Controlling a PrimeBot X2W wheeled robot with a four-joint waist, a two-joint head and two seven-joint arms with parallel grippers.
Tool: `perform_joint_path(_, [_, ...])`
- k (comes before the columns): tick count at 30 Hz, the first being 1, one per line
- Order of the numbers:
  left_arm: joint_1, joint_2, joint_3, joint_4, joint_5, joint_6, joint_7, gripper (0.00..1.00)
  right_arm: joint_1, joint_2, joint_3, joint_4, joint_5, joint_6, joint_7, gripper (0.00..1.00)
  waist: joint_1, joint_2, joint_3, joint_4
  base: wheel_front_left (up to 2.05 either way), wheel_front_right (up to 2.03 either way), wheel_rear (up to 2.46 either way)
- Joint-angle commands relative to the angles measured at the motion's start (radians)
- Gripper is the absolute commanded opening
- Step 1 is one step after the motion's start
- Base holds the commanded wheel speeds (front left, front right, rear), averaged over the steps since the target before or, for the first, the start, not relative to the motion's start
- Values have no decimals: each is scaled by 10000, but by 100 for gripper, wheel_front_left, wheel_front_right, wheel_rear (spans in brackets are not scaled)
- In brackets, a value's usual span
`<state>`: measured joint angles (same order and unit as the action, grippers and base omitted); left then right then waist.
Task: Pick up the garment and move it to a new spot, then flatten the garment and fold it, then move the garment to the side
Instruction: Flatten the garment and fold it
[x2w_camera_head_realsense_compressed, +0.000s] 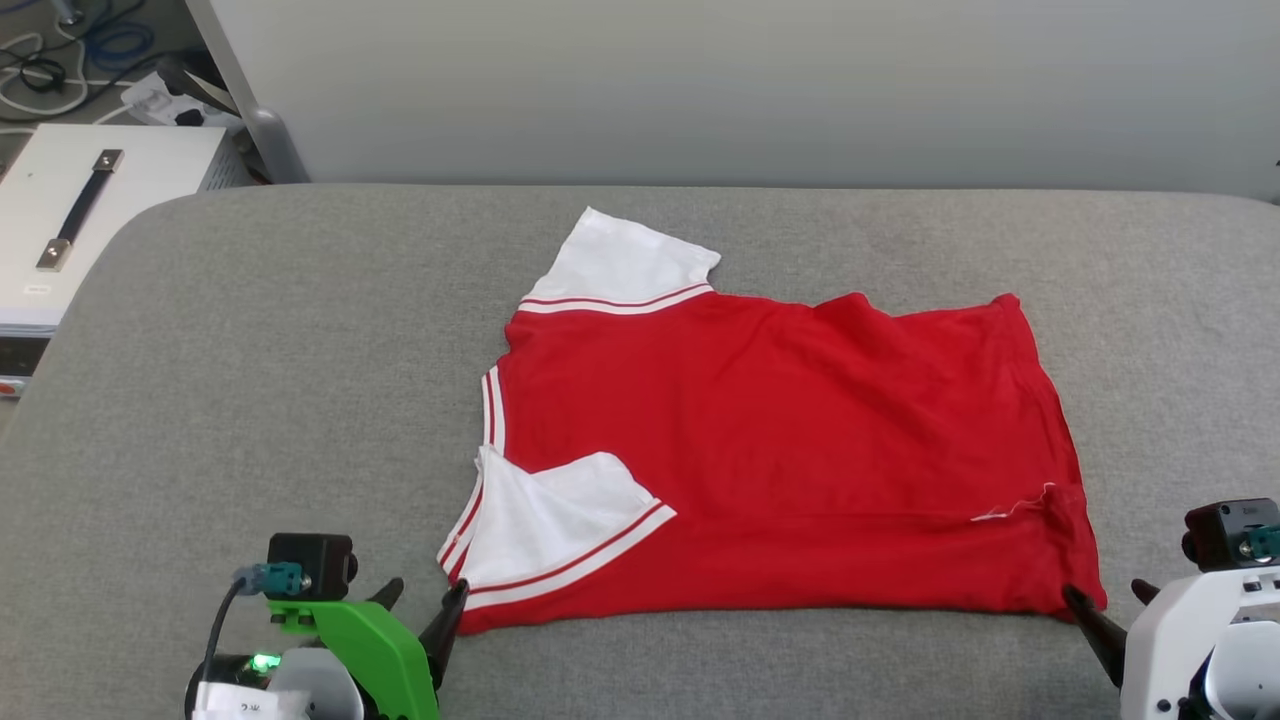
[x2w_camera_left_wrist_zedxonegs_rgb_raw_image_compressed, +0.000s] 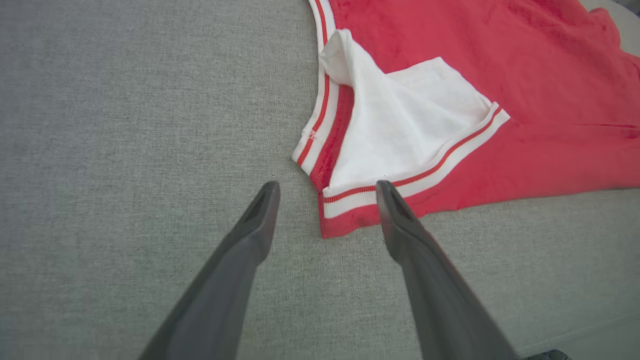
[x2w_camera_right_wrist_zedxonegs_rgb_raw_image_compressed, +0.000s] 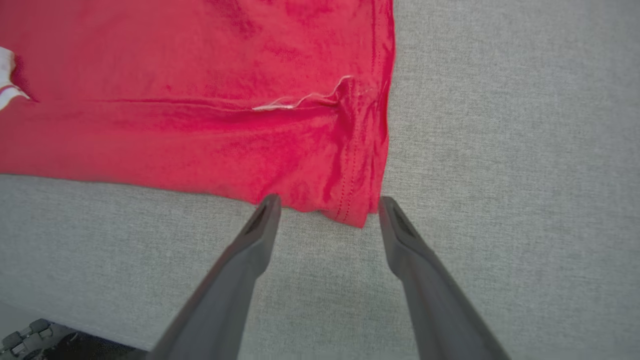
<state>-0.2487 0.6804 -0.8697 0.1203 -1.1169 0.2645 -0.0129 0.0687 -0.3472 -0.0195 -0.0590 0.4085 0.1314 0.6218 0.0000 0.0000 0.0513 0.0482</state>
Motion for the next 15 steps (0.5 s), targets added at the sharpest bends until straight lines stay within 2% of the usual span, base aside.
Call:
perform_joint_path(1, [120,107,1,-229,-107,196,140,100,102,207,-179,-293,-209,-7,290,100,0,0,153,-69,0,0,0])
perform_joint_path(4, [163,244,-111,-542,-202,484,625,100,215,598,-441,-796,-539,-7,1002,100,0,0,322,-132,0,0,0])
perform_joint_path(10, [-125,217,-269,-445,9,880,1005,100,187,891,-639,-1451,-920,-7,1519,100,0,0,725,-296,0,0,0])
perform_joint_path(15, [-271,18,-215,-148,74,951,855,100,81,980,-598,-1765,-881,-7,1583,100,0,0,1094,-433,0,0,0])
